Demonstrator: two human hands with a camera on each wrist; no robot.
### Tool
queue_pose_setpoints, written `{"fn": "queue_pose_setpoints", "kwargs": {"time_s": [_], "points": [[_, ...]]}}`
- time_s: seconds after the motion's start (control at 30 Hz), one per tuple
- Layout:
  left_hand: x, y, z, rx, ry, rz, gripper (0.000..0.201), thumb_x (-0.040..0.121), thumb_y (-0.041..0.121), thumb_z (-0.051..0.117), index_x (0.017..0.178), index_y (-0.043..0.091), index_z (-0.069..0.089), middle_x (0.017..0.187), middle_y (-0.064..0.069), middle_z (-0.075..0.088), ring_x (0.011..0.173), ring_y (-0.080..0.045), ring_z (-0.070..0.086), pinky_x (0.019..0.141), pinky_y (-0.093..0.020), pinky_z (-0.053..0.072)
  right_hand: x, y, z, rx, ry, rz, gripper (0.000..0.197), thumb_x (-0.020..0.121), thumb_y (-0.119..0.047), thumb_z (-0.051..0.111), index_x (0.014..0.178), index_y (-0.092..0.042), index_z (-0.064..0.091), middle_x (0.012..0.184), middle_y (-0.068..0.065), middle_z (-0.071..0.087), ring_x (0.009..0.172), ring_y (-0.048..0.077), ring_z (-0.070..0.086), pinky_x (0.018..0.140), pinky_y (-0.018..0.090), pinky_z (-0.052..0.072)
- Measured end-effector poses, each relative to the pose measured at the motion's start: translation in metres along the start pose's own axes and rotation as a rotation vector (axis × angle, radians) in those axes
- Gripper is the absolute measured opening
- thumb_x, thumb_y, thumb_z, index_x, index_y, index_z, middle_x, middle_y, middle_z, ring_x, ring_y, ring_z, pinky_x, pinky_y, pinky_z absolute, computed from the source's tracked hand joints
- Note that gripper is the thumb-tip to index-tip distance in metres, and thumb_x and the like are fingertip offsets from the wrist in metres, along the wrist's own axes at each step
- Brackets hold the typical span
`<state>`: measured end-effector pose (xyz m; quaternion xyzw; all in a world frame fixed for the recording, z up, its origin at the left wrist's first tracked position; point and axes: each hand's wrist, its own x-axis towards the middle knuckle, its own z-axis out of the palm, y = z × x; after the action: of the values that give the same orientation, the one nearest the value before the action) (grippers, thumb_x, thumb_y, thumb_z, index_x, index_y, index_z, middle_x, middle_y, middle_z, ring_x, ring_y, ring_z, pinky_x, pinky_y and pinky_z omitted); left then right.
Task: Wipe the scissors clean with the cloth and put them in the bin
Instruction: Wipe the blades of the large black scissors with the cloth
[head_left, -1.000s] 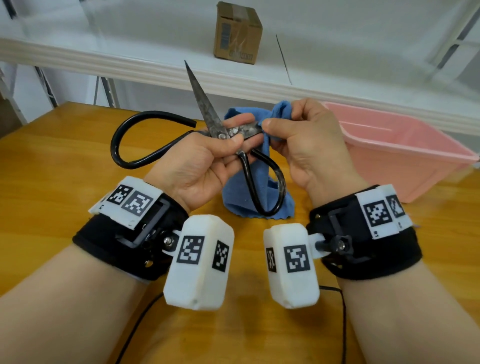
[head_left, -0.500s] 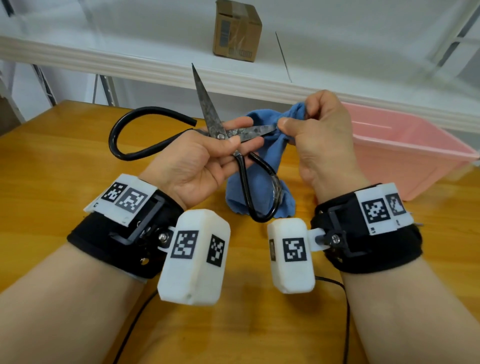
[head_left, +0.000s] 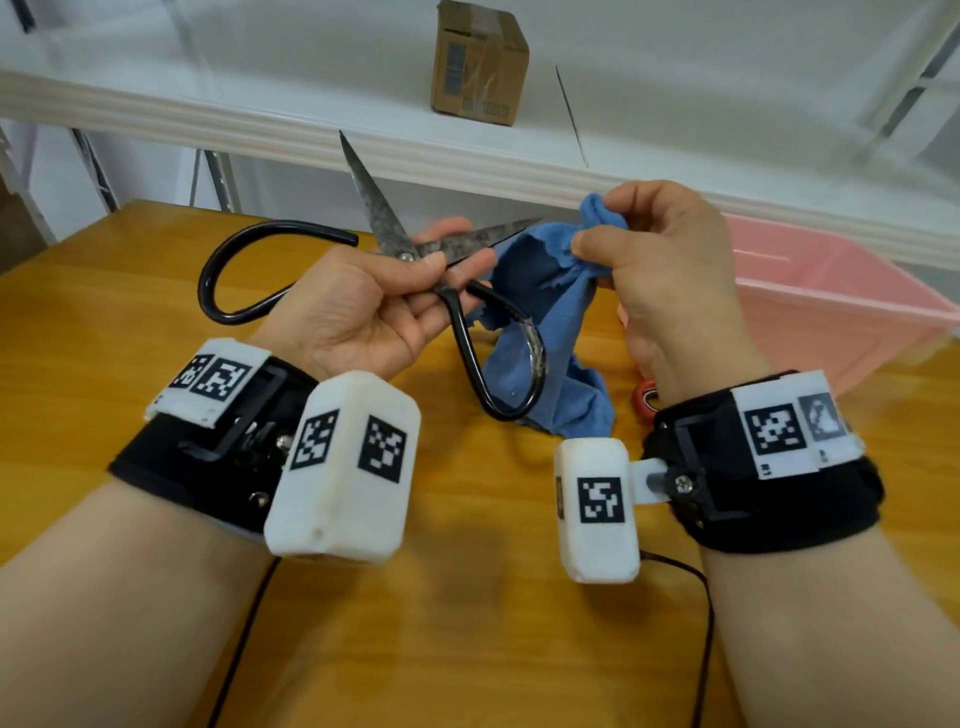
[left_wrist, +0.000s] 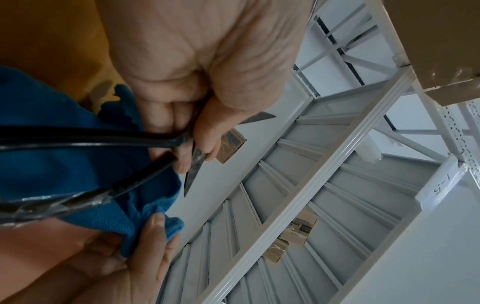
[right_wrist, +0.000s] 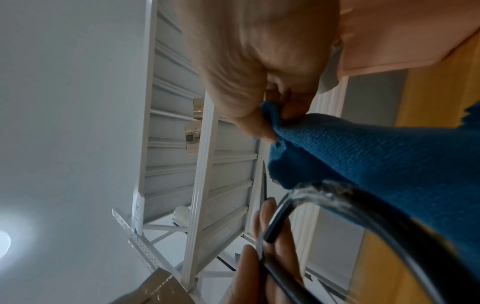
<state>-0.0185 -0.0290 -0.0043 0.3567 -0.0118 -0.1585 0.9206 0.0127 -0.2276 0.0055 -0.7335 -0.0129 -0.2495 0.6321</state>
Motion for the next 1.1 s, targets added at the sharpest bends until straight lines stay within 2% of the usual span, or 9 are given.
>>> {"fn": "queue_pose_setpoints", "kwargs": {"time_s": [0.1, 0.2, 0.37, 0.47, 0.57, 0.7, 0.83, 1.0, 1.1], "points": [[0.001, -0.001, -0.003, 0.001, 0.019, -0.001, 0.037, 0.094, -0.009, 0.037, 0.120, 0.001, 0.062, 0.111, -0.020, 0.070, 0.104, -0.023, 0.070, 0.089, -0.036, 0.056, -0.003, -0.006, -0.001, -0.094, 0.006, -0.099, 0.030, 0.071, 0.001, 0.071, 0.081, -0.027, 0.068, 0.084, -0.006, 0.071, 0.083, 0.014, 0.071, 0.072, 0.032, 0.060], [0.002, -0.001, -0.004, 0.010, 0.030, -0.008, 0.039, 0.094, -0.009, 0.037, 0.121, 0.003, 0.062, 0.112, -0.019, 0.070, 0.104, -0.022, 0.070, 0.087, -0.034, 0.056, -0.009, -0.016, -0.002, -0.178, -0.001, -0.186, 0.022, 0.076, -0.007, 0.072, 0.086, -0.026, 0.072, 0.084, -0.011, 0.071, 0.080, 0.002, 0.068, 0.071, 0.025, 0.058], [0.002, -0.001, -0.003, 0.104, 0.025, 0.011, 0.039, 0.095, -0.006, 0.038, 0.124, 0.007, 0.061, 0.114, -0.016, 0.071, 0.109, -0.019, 0.067, 0.097, -0.033, 0.050, -0.024, -0.028, 0.012, -0.340, -0.137, -0.242, 0.005, 0.084, -0.023, 0.072, 0.086, -0.026, 0.076, 0.080, -0.013, 0.073, 0.081, 0.000, 0.068, 0.078, 0.030, 0.059], [0.002, -0.003, -0.003, 0.159, 0.026, 0.039, 0.038, 0.095, -0.006, 0.040, 0.125, 0.007, 0.061, 0.117, -0.015, 0.069, 0.118, -0.023, 0.062, 0.098, -0.036, 0.050, -0.035, -0.023, 0.030, -0.489, -0.196, -0.279, 0.008, 0.085, -0.022, 0.070, 0.086, -0.029, 0.074, 0.083, -0.015, 0.070, 0.084, 0.000, 0.065, 0.081, 0.031, 0.058], [0.003, -0.003, -0.003, 0.184, 0.037, 0.062, 0.038, 0.095, -0.006, 0.041, 0.123, 0.007, 0.062, 0.120, -0.015, 0.068, 0.120, -0.024, 0.061, 0.101, -0.038, 0.049, -0.035, -0.018, 0.039, -0.548, -0.164, -0.317, 0.011, 0.085, -0.019, 0.068, 0.085, -0.030, 0.070, 0.089, -0.012, 0.068, 0.086, 0.004, 0.063, 0.080, 0.031, 0.056], [0.003, 0.000, 0.001, 0.145, 0.003, 0.089, 0.039, 0.095, -0.008, 0.040, 0.125, 0.006, 0.061, 0.118, -0.016, 0.069, 0.109, -0.020, 0.067, 0.094, -0.034, 0.053, -0.024, -0.023, 0.043, -0.533, -0.100, -0.284, 0.009, 0.083, -0.019, 0.068, 0.082, -0.028, 0.068, 0.082, -0.013, 0.066, 0.083, 0.005, 0.063, 0.077, 0.033, 0.057], [0.002, 0.001, 0.000, 0.152, 0.008, 0.109, 0.039, 0.095, -0.009, 0.039, 0.125, 0.005, 0.060, 0.115, -0.016, 0.070, 0.108, -0.022, 0.068, 0.094, -0.034, 0.053, -0.015, -0.022, 0.041, -0.511, -0.047, -0.223, 0.009, 0.082, -0.019, 0.068, 0.083, -0.027, 0.071, 0.083, -0.012, 0.069, 0.084, 0.007, 0.066, 0.081, 0.038, 0.058], [0.002, -0.002, -0.002, 0.152, 0.006, 0.106, 0.037, 0.095, -0.010, 0.039, 0.122, 0.004, 0.061, 0.114, -0.016, 0.070, 0.099, -0.020, 0.070, 0.090, -0.032, 0.055, -0.022, -0.014, 0.045, -0.447, -0.088, -0.183, 0.008, 0.081, -0.021, 0.069, 0.080, -0.029, 0.072, 0.081, -0.011, 0.071, 0.081, 0.007, 0.068, 0.080, 0.037, 0.059], [0.003, -0.002, -0.003, 0.155, 0.006, 0.098, 0.039, 0.094, -0.010, 0.038, 0.124, 0.003, 0.060, 0.116, -0.018, 0.070, 0.106, -0.023, 0.068, 0.094, -0.034, 0.053, -0.019, -0.011, 0.044, -0.405, -0.062, -0.169, 0.007, 0.079, -0.022, 0.069, 0.079, -0.028, 0.074, 0.078, -0.010, 0.072, 0.080, 0.007, 0.069, 0.080, 0.040, 0.060]]}}
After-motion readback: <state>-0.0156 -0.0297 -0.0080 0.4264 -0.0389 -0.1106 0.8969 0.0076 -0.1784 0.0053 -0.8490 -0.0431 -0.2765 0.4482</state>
